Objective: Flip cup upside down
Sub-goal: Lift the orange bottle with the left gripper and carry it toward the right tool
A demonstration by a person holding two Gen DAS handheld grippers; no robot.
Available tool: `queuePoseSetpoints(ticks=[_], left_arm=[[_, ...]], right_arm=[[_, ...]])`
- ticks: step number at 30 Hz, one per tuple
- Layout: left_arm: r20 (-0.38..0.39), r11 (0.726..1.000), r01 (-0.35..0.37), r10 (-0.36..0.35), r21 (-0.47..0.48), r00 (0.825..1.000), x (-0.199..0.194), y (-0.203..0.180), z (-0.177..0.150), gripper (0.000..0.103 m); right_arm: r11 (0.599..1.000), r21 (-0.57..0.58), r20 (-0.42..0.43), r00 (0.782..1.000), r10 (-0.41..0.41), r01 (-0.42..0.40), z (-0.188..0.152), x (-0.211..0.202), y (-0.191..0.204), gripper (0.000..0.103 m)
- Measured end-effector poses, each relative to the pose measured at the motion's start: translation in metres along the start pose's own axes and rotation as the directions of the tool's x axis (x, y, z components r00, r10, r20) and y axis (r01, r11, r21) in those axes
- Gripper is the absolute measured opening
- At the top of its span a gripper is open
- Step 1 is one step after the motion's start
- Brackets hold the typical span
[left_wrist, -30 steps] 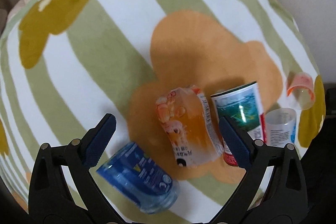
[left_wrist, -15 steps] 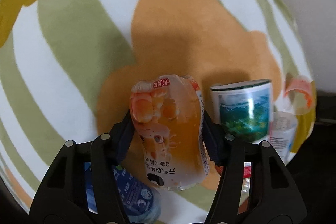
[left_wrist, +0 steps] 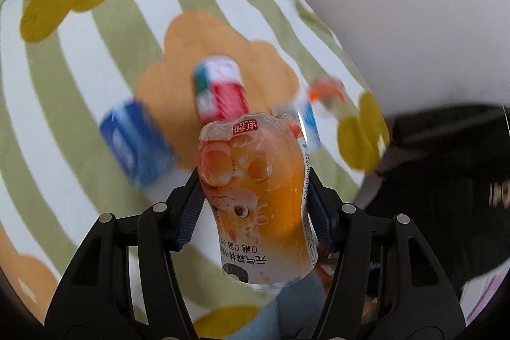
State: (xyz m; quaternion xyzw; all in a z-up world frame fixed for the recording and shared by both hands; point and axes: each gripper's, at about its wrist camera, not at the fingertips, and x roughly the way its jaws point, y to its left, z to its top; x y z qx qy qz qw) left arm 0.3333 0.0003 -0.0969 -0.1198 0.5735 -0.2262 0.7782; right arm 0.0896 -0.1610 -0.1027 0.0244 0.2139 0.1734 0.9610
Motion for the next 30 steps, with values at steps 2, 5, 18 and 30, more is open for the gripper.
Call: queuePoseSetpoints(ticks=[2,5,18,30], left_arm=[[-0.002,1.000,0.015,-0.015,-0.010,1.000,0.007,-0.005,-0.027,0.056],[-0.012,1.000,-0.001,0.000,-0.031,1.000,0.022,0.003,-0.064,0.056],[-0.083,0.989,-0.123,0.116,-0.077,0.990,0.091,0.019,-0.118,0.056],[-0.072,0.980,-0.195,0.192,-0.029,0.979,0.098,0.020,-0.122,0.103]], right_arm=[[1.000,0.004,-0.019,1.000,0.012,-0.012,-0.003,-0.006,0.001,0.103],[0.999,0.019,-0.059,0.998,0.035,-0.034,-0.013,-0.016,0.003,0.103],[1.000,0.027,-0.109,0.994,0.015,-0.012,-0.033,-0.043,-0.002,0.103],[0.999,0.048,-0.102,0.995,0.007,-0.002,-0.031,-0.046,-0.006,0.103]])
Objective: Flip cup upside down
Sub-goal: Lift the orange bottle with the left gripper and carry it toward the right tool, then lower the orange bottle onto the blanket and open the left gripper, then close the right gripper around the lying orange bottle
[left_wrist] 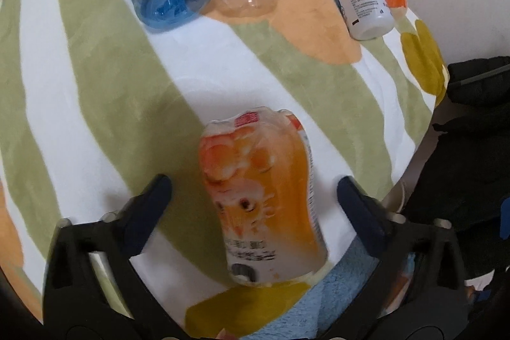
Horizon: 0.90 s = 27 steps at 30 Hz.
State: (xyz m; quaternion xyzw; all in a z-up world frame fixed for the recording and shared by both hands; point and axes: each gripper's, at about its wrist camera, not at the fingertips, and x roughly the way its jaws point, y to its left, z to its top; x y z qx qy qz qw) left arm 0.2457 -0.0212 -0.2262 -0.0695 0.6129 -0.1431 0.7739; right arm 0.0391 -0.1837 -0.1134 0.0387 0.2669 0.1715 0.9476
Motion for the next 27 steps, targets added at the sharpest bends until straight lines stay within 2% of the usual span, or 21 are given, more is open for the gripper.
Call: queuePoseSetpoints(ticks=[6,10,12,15,17,19,21,24,27], left_arm=[[0.003,1.000,0.015,-0.015,-0.026,1.000,-0.008,0.009,-0.004,0.103],[0.055,1.000,0.024,-0.023,-0.019,0.998,-0.031,0.013,-0.013,0.103],[0.091,1.000,0.026,-0.025,-0.008,0.996,-0.048,0.016,-0.020,0.103],[0.165,1.000,0.013,-0.016,0.016,0.986,-0.079,0.021,-0.035,0.103],[0.218,0.999,0.003,-0.011,0.038,0.976,-0.097,0.026,-0.046,0.103],[0.264,0.998,-0.018,0.002,0.060,0.965,-0.110,0.031,-0.059,0.103],[0.294,0.997,-0.038,0.016,0.070,0.956,-0.116,0.035,-0.069,0.103],[0.321,0.995,-0.055,0.026,0.083,0.947,-0.120,0.041,-0.083,0.103],[0.337,0.995,-0.060,0.027,0.086,0.941,-0.122,0.052,-0.094,0.103]], right_arm=[[1.000,0.004,0.005,1.000,0.001,-0.001,0.003,-0.006,-0.002,0.103],[1.000,-0.012,0.002,1.000,0.002,-0.002,0.011,-0.010,-0.002,0.103],[0.999,-0.020,-0.009,0.999,0.043,-0.043,0.025,-0.014,-0.002,0.103],[0.994,-0.045,-0.085,0.991,0.099,-0.103,0.056,-0.010,-0.002,0.103],[0.987,-0.047,-0.187,0.972,0.142,-0.153,0.073,0.002,-0.001,0.103],[0.979,-0.007,-0.357,0.915,0.189,-0.205,0.092,0.030,0.003,0.103],[0.970,0.074,-0.497,0.834,0.238,-0.233,0.101,0.066,0.004,0.103],[0.948,0.203,-0.623,0.714,0.318,-0.245,0.097,0.123,0.008,0.103],[0.953,0.242,-0.713,0.633,0.301,-0.182,0.084,0.174,0.009,0.103]])
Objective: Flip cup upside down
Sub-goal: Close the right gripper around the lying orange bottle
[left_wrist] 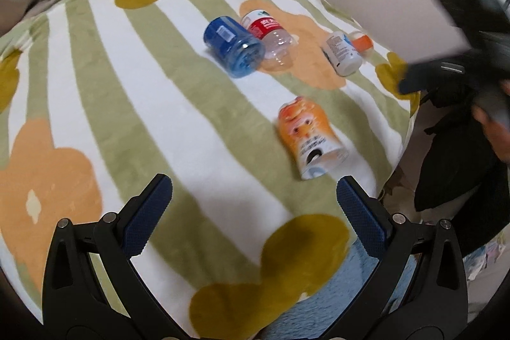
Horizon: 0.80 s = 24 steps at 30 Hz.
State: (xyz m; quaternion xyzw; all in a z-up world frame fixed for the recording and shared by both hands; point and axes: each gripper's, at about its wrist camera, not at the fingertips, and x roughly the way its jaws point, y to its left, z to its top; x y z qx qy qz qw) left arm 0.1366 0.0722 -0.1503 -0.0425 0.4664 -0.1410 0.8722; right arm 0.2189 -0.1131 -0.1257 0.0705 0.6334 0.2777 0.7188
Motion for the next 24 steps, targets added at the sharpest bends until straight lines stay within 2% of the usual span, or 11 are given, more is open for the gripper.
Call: queuePoseSetpoints(ticks=[3,6,8,9,12,18,21,23,24], left_arm=[[0.003,1.000,0.007,-0.007,-0.011,1.000,0.002,0.010,-0.006,0.103],[-0.001,1.000,-0.029,0.029,0.007,1.000,0.004,0.016,-0.008,0.103],[-0.004,0.999,-0.047,0.047,0.016,0.999,0.006,0.019,-0.009,0.103],[-0.005,0.999,-0.046,0.046,0.014,0.999,0.006,0.021,-0.008,0.103],[-0.009,0.999,-0.032,0.032,0.006,0.999,0.010,0.028,-0.008,0.103],[-0.025,1.000,-0.012,0.012,0.010,1.000,0.019,0.032,-0.006,0.103],[-0.031,1.000,-0.003,0.003,0.013,1.000,0.021,0.031,-0.005,0.103],[-0.034,1.000,0.004,-0.003,0.011,0.999,0.023,0.030,-0.004,0.103],[-0.033,1.000,0.005,-0.005,0.011,0.999,0.023,0.029,-0.004,0.103]], right_arm=[[0.997,0.068,-0.114,0.993,-0.016,0.023,0.024,0.049,-0.015,0.102],[0.991,0.132,-0.177,0.984,0.004,0.020,0.035,0.083,-0.029,0.102],[0.989,0.145,-0.209,0.978,0.015,0.016,0.039,0.098,-0.030,0.093],[0.989,0.146,-0.220,0.975,0.021,0.012,0.040,0.103,-0.030,0.093],[0.991,0.136,-0.234,0.972,0.016,0.017,0.044,0.112,-0.026,0.091],[0.990,0.130,-0.246,0.969,-0.018,0.051,0.047,0.122,-0.027,0.077],[0.991,0.133,-0.254,0.967,0.010,0.024,0.045,0.123,-0.030,0.058],[0.992,0.125,-0.232,0.973,0.004,0.026,0.046,0.119,-0.024,0.057],[0.993,0.114,-0.190,0.982,0.016,0.006,0.047,0.108,-0.020,0.057]])
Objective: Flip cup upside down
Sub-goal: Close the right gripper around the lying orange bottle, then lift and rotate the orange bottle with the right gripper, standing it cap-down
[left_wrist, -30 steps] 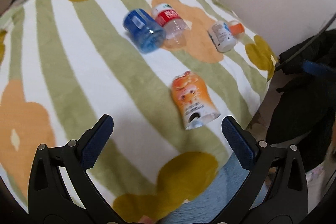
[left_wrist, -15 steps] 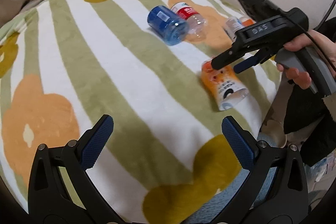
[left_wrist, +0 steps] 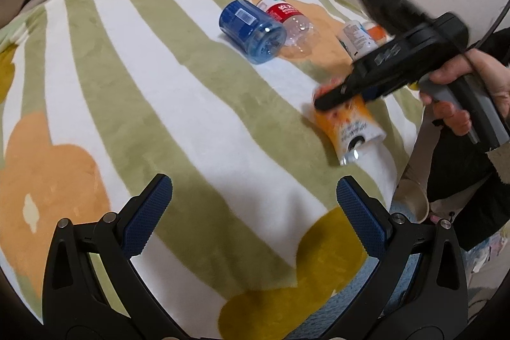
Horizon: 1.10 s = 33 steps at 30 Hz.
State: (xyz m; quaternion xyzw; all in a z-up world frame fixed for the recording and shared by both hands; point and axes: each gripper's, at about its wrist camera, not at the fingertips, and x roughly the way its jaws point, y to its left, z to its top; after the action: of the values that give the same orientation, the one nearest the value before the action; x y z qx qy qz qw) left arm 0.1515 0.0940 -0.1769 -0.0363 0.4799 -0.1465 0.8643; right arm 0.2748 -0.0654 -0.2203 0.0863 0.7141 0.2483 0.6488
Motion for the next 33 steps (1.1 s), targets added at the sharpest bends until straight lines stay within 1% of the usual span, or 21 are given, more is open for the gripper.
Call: queuePoseSetpoints(ticks=[1,2,3,4,5,6,7,8,9,11,12,13,15,17,18,19,22,26,27,30,33], left_arm=[[0.003,1.000,0.000,0.000,0.000,1.000,0.000,-0.001,0.001,0.103],[0.006,1.000,-0.001,0.001,0.000,1.000,-0.001,-0.001,0.000,0.103],[0.012,1.000,-0.003,0.003,-0.002,1.000,-0.002,-0.001,0.000,0.103],[0.020,1.000,-0.003,0.004,-0.010,1.000,-0.003,-0.001,0.001,0.103],[0.026,1.000,-0.003,0.003,-0.018,1.000,-0.004,-0.001,0.000,0.103],[0.033,1.000,-0.002,0.003,-0.026,0.999,-0.005,-0.001,0.000,0.103],[0.039,0.999,-0.005,0.006,-0.034,0.999,-0.006,-0.001,0.000,0.103],[0.044,0.999,-0.009,0.010,-0.035,0.999,-0.006,-0.001,0.000,0.103],[0.050,0.999,-0.017,0.019,-0.034,0.999,-0.006,-0.002,0.000,0.103],[0.045,0.999,-0.031,0.033,-0.040,0.998,-0.002,-0.001,-0.001,0.103],[0.037,0.998,-0.037,0.038,-0.045,0.999,0.000,0.000,-0.002,0.103],[0.031,0.998,-0.044,0.045,-0.049,0.998,0.003,0.001,-0.002,0.103],[0.022,0.997,-0.052,0.053,-0.052,0.998,0.005,0.001,-0.003,0.103],[0.021,0.997,-0.057,0.058,-0.050,0.998,0.007,0.002,-0.003,0.103],[0.021,0.997,-0.058,0.060,-0.048,0.998,0.007,0.001,-0.003,0.103],[0.020,0.997,-0.056,0.057,-0.047,0.998,0.008,0.001,-0.002,0.103],[0.025,0.998,-0.052,0.053,-0.047,0.998,0.008,-0.001,-0.002,0.103],[0.033,0.998,-0.039,0.041,-0.047,0.999,0.008,-0.004,0.000,0.103],[0.036,0.998,-0.038,0.040,-0.044,0.999,0.007,-0.005,0.001,0.103],[0.042,0.999,-0.044,0.046,-0.031,0.998,0.006,-0.009,0.002,0.103],[0.044,0.999,-0.043,0.044,-0.024,0.998,0.005,-0.013,0.003,0.103]], right_arm=[[0.999,-0.020,0.057,0.998,0.031,-0.029,-0.002,-0.012,0.004,0.057],[0.997,-0.058,0.155,0.986,0.068,-0.060,-0.007,-0.032,0.010,0.057],[0.991,-0.118,0.276,0.956,0.101,-0.070,-0.017,-0.053,0.016,0.057],[0.983,-0.178,0.379,0.917,0.121,-0.056,-0.029,-0.068,0.022,0.057],[0.971,-0.237,0.489,0.862,0.135,-0.017,-0.046,-0.080,0.027,0.057],[0.960,-0.277,0.581,0.802,0.141,0.032,-0.064,-0.084,0.030,0.057],[0.954,-0.293,0.639,0.756,0.141,0.069,-0.077,-0.083,0.031,0.057],[0.946,-0.303,0.700,0.701,0.136,0.119,-0.092,-0.076,0.031,0.057],[0.939,-0.303,0.749,0.650,0.129,0.163,-0.103,-0.066,0.029,0.057],[0.931,-0.304,0.804,0.578,0.139,0.200,-0.116,-0.047,0.023,0.057],[0.933,-0.294,0.823,0.551,0.138,0.207,-0.120,-0.038,0.018,0.057],[0.934,-0.284,0.836,0.532,0.130,0.219,-0.122,-0.029,0.014,0.057],[0.926,-0.267,0.855,0.509,0.100,0.268,-0.120,-0.016,0.006,0.057],[0.909,-0.254,0.868,0.493,0.064,0.330,-0.118,-0.006,0.003,0.057],[0.900,-0.253,0.867,0.495,0.049,0.355,-0.116,0.000,0.003,0.057],[0.898,-0.255,0.867,0.497,0.048,0.358,-0.114,0.000,0.002,0.057],[0.883,-0.264,0.874,0.484,0.049,0.388,-0.119,-0.004,0.003,0.057],[0.831,-0.293,0.870,0.492,0.027,0.473,-0.132,0.006,0.015,0.057],[0.819,-0.295,0.872,0.490,0.019,0.492,-0.138,0.007,0.017,0.057],[0.819,-0.291,0.872,0.490,0.013,0.494,-0.142,0.007,0.015,0.057],[0.821,-0.293,0.868,0.496,0.013,0.490,-0.142,0.006,0.014,0.057]])
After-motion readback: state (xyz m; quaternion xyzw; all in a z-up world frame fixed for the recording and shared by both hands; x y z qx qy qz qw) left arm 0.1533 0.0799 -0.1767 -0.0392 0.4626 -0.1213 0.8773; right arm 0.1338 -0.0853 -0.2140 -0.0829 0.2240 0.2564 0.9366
